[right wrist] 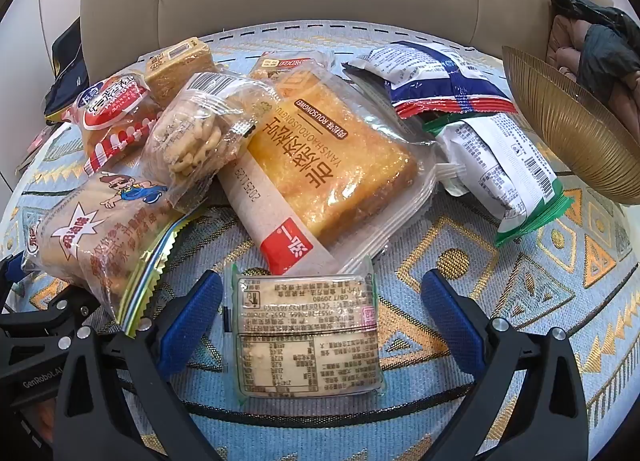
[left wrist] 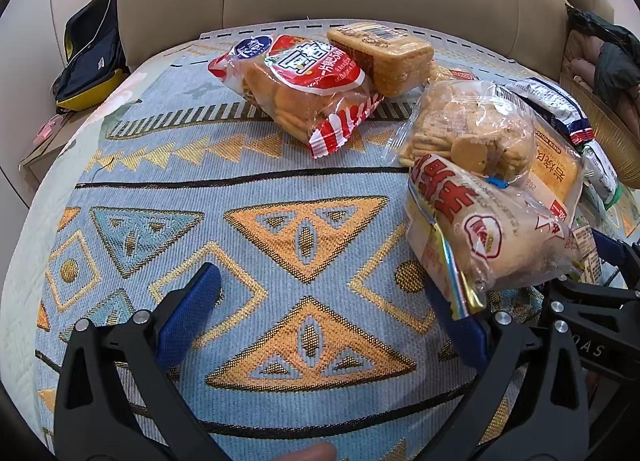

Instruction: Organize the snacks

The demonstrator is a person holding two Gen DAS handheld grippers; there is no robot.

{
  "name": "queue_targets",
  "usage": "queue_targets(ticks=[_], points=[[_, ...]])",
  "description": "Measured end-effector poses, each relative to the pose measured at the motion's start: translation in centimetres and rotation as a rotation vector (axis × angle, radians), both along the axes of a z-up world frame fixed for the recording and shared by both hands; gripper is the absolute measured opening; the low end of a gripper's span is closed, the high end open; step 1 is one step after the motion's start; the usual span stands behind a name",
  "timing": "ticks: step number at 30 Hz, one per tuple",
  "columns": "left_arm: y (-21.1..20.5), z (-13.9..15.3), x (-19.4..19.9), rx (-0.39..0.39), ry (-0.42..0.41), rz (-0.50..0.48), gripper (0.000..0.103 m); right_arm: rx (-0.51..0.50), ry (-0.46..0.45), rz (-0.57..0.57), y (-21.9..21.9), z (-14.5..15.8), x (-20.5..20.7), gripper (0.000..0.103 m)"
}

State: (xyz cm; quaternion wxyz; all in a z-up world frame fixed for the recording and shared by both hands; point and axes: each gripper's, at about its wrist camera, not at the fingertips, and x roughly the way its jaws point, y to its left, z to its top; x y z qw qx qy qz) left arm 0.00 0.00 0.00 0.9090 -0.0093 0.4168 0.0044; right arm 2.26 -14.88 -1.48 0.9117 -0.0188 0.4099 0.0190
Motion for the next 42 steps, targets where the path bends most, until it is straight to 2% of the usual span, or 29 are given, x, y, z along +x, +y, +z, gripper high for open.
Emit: queue_targets(ticks=[24, 33, 35, 38, 40, 41, 42], points=[[0.0, 0.0, 0.0, 0.001, -0.004, 0.0, 0.1, 0.004, 0.004, 0.0, 0.0, 0.0, 0.0, 0.098], [0.0, 0.0, -0.1, 0.002, -0.012, 0.004, 0.1, 0.02, 0.007, 0.014, -1.6, 0.2, -1.7, 0.098], [-0.1, 0.1, -0.1, 0.016, -0.002, 0.004, 0.1, 0.019, 0.049, 0.031, -1.7, 0.6, -1.3, 0.098], [-0.2, 0.4, 0.4, 0.023, 0.052, -0.011, 0.1, -0.003, 0.212, 0.114, -1.5, 1.2, 0.0, 0.098], [-0.1, 0.8, 0.9, 0.026, 0.135, -0.061, 0.1, 0.017, 0.479, 0.171, -2.0, 1.6, 2.1, 0.098], [0.0, 1.0, 1.3, 0.027, 0.184, -0.093, 0.1, 0.016, 0.527, 0.174, -2.1, 1.6, 2.3, 0.098], [0.0, 1.2, 1.6, 0.033, 0.229, -0.125, 0.1, -0.024, 0.7, 0.188, -2.1, 1.3, 3.2, 0.098]])
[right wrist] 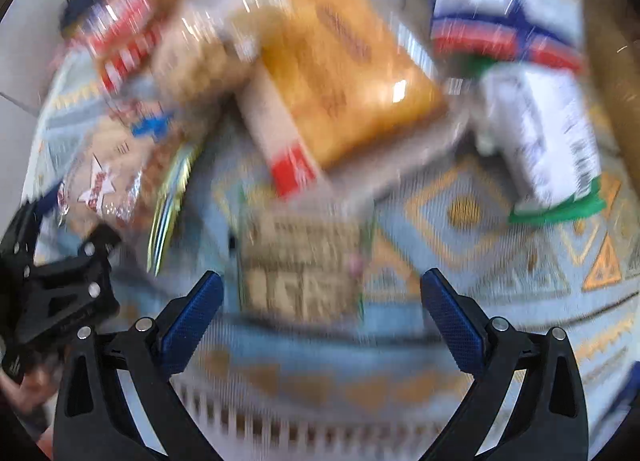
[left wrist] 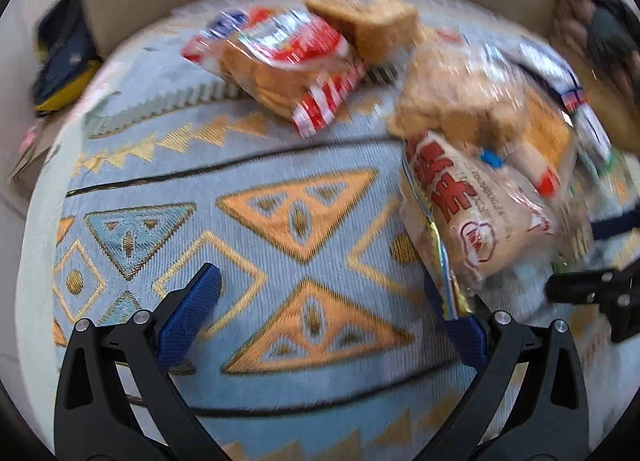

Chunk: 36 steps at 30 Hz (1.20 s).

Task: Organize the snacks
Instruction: 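Move both tools over the snack pile toward the packets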

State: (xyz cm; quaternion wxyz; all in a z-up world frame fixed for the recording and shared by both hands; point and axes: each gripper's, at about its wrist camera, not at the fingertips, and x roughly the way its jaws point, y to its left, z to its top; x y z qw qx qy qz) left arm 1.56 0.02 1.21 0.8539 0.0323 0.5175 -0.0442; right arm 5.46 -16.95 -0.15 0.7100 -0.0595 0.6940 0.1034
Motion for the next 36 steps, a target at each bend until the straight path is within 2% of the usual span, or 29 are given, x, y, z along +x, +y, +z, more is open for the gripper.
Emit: queue_targets(ticks=[2, 3, 5, 6, 7, 9, 10, 11, 12, 13, 14, 16, 19, 23, 24, 26, 27, 29, 30, 32, 34, 36], points=[[0.4, 0.8, 0.4, 0.021, 0.079, -0.027, 0.1, -0.149, 0.154, 0.072, 0.6, -0.6, 0.4, 0.098], [0.9, 1.2, 0.4, 0.028, 0.104, -0.015, 0.1, -0.369, 0.265, 0.206, 1.4, -0.7, -0.1, 0.098], [2.4, 3.2, 0.2, 0.016, 0.123, 0.005, 0.1, -0.559, 0.272, 0.368, 2.2, 0.8, -0.9, 0.098], [3.0, 4.4, 0.0, 0.007, 0.103, 0.007, 0.1, -0.675, 0.227, 0.514, 3.1, 3.8, -2.0, 0.098], [3.5, 5.5, -0.2, 0.003, 0.083, 0.006, 0.1, -0.692, 0.207, 0.558, 3.4, 5.5, -2.4, 0.098], [4.5, 8.0, -0.4, 0.004, 0.048, 0.003, 0.1, -0.68, 0.115, 0.629, 4.4, 12.1, -3.5, 0.098], [5.2, 9.9, -0.3, -0.003, 0.027, 0.002, 0.1, -0.642, 0.066, 0.62, 4.6, 15.3, -3.9, 0.098], [5.5, 10.9, -0.3, -0.012, 0.015, 0.003, 0.1, -0.62, 0.041, 0.608, 4.7, 16.6, -4.2, 0.098], [5.9, 12.2, -0.5, -0.025, 0.0, 0.002, 0.1, -0.547, -0.041, 0.563, 4.7, 21.1, -4.7, 0.098], [6.3, 13.2, -0.8, -0.032, -0.017, 0.0, 0.1, -0.524, -0.075, 0.545, 5.6, 22.6, -4.5, 0.098], [6.3, 14.3, -1.8, -0.03, -0.04, 0.0, 0.1, -0.459, -0.146, 0.501, 5.4, 25.7, -4.9, 0.098], [7.0, 16.7, -2.7, -0.024, -0.08, 0.0, 0.1, -0.374, -0.229, 0.421, 4.3, 28.7, -4.6, 0.098], [7.2, 18.6, -3.6, -0.037, -0.092, -0.007, 0.1, -0.228, -0.366, 0.253, 0.7, 30.6, -4.2, 0.098], [6.5, 18.6, -3.5, -0.106, -0.039, -0.093, 0.1, -0.082, -0.529, 0.113, -3.6, 29.2, -5.1, 0.098], [5.9, 17.9, -3.0, -0.114, -0.018, -0.115, 0.1, -0.048, -0.583, 0.076, -4.3, 27.7, -4.9, 0.098], [4.8, 15.7, -1.8, -0.135, 0.015, -0.139, 0.1, -0.045, -0.611, 0.025, -4.7, 25.5, -4.4, 0.098], [4.2, 14.5, -1.2, -0.142, 0.023, -0.141, 0.1, -0.031, -0.591, -0.012, -4.9, 22.3, -3.1, 0.098], [2.7, 11.6, 0.7, -0.159, 0.051, -0.127, 0.096, -0.021, -0.546, -0.054, -4.8, 18.8, -1.6, 0.098], [2.2, 10.8, 1.3, -0.174, 0.062, -0.126, 0.095, -0.012, -0.529, -0.071, -4.3, 15.9, -0.8, 0.098], [0.9, 9.0, 2.4, -0.204, 0.069, -0.135, 0.093, -0.002, -0.518, -0.068, -2.9, 12.8, -0.4, 0.098], [-0.8, 7.4, 3.4, -0.202, 0.089, -0.157, 0.093, 0.026, -0.478, -0.06, -1.7, 9.9, -0.3, 0.098], [-2.2, 6.2, 3.9, -0.212, 0.12, -0.192, 0.093, 0.057, -0.433, -0.067, -1.0, 8.3, -0.1, 0.098]])
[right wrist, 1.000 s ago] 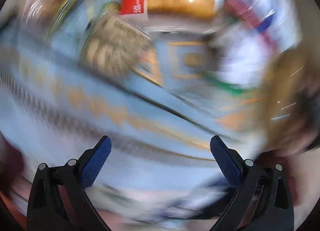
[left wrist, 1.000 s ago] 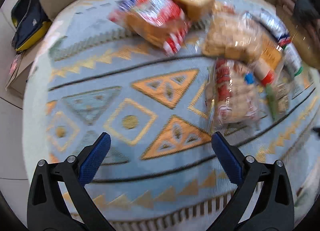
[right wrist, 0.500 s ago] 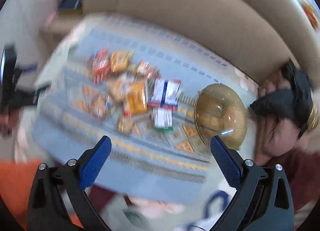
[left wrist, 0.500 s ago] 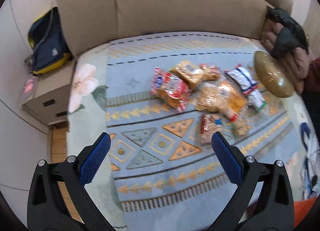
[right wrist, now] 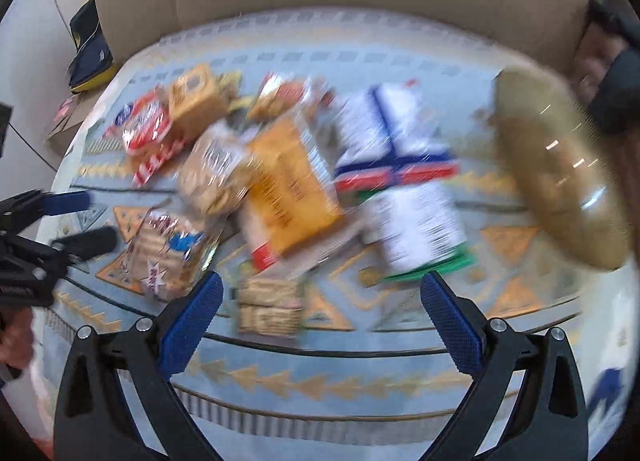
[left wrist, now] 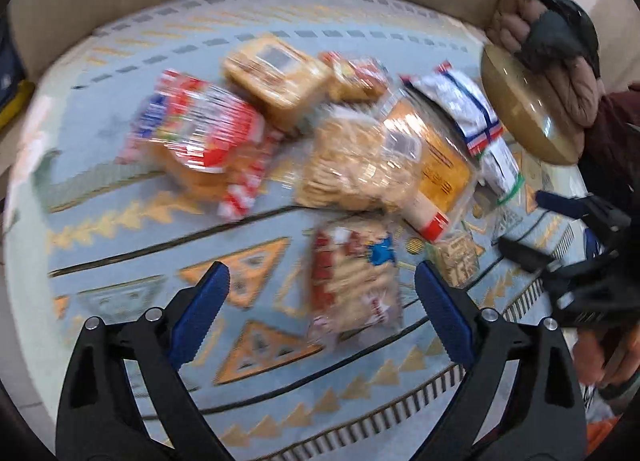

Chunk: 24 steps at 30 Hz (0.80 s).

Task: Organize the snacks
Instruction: 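Move both tools over the snack pile toward the packets, then grasp the cartoon-boy cracker bag with left tool while right tool grasps beige square packet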

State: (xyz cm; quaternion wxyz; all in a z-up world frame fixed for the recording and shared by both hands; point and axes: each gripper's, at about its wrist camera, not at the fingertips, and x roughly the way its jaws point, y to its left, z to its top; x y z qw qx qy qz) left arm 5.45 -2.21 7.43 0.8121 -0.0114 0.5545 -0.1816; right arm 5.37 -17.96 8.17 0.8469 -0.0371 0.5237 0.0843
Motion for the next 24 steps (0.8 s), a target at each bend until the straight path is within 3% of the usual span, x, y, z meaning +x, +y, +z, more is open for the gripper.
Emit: queue_targets(ticks=[4, 7, 9, 11, 15, 22, 24], points=[[-1.3, -1.9, 0.3, 0.033, 0.024, 0.0, 0.093, 0.094, 0.09, -0.032, 0.4, -2.3, -0.1, 0.098], [-1.5, -3.3, 0.4, -0.009, 0.078, 0.022, 0.091, 0.068, 0.126, -0.025, 0.6, -3.1, -0.2, 0.097], [-1.8, -4.0, 0.1, 0.005, 0.085, 0.016, 0.086, 0.068, 0.145, -0.008, 1.1, -3.8, -0.3, 0.088], [-2.0, -4.6, -0.5, 0.029, 0.088, 0.015, 0.083, 0.045, 0.148, 0.01, 1.9, -4.3, -0.8, 0.082], [-2.0, -4.6, -0.7, 0.021, 0.094, 0.022, 0.083, 0.046, 0.15, -0.016, 1.8, -4.8, -1.7, 0.081], [-2.2, -4.8, -0.6, -0.038, 0.151, 0.014, 0.086, 0.024, 0.165, -0.031, 1.6, -5.4, -2.4, 0.067], [-1.8, -4.9, -0.4, -0.059, 0.154, 0.024, 0.086, 0.056, 0.177, -0.046, 1.1, -5.9, -2.2, 0.066]])
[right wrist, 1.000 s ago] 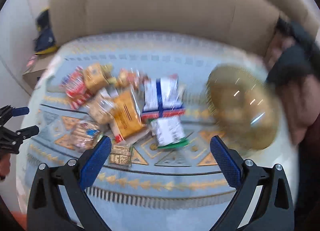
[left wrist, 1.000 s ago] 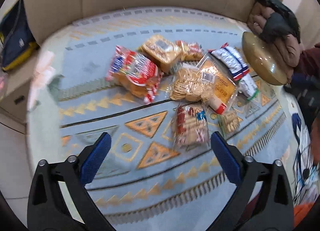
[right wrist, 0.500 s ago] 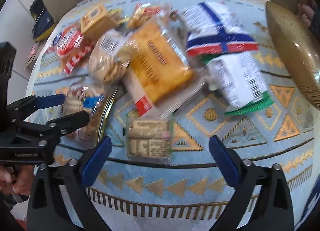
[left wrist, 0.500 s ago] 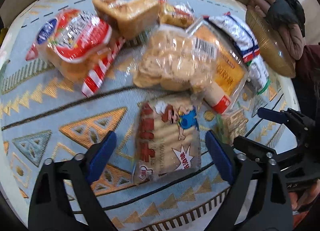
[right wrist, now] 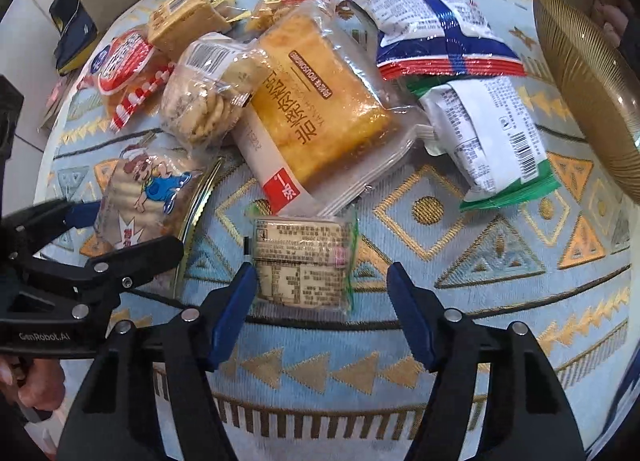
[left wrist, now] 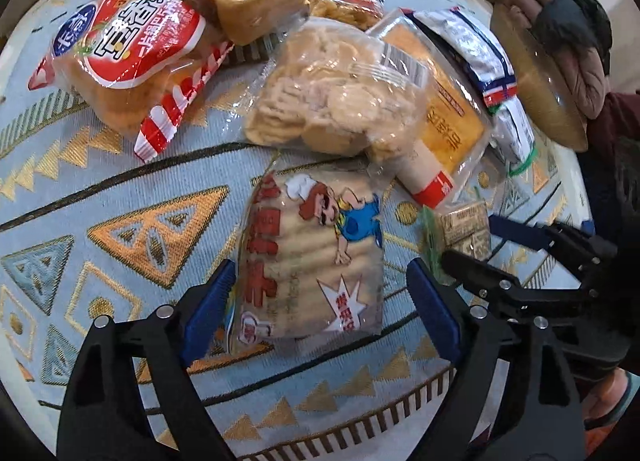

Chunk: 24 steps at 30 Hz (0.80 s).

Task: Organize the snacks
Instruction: 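Grasp the cartoon-boy cracker bag with left tool while right tool grasps beige square packet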

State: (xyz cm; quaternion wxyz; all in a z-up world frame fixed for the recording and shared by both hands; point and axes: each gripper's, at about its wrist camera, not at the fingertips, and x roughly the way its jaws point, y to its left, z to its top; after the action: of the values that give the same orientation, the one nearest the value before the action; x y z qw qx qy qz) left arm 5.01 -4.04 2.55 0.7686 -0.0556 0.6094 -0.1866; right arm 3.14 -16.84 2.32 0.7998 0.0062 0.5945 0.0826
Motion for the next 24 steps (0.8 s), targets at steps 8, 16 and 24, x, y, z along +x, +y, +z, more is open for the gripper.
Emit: queue_targets(ticks=[8, 16, 24], points=[[-1.5, 0.4, 0.1, 0.119, -0.064, -0.018, 0.062, 0.059, 0.01, 0.033, -0.3, 0.0, -0.9, 0.048], [-0.5, 2.6, -1.4, 0.073, -0.078, -0.053, 0.061, 0.084, -0.024, 0.028, -1.9, 1.4, -2.4, 0.045], [-3.2, 10.1, -0.2, 0.028, -0.172, -0.219, 0.06, 0.13, -0.085, -0.042, -7.7, 6.4, -2.1, 0.045]])
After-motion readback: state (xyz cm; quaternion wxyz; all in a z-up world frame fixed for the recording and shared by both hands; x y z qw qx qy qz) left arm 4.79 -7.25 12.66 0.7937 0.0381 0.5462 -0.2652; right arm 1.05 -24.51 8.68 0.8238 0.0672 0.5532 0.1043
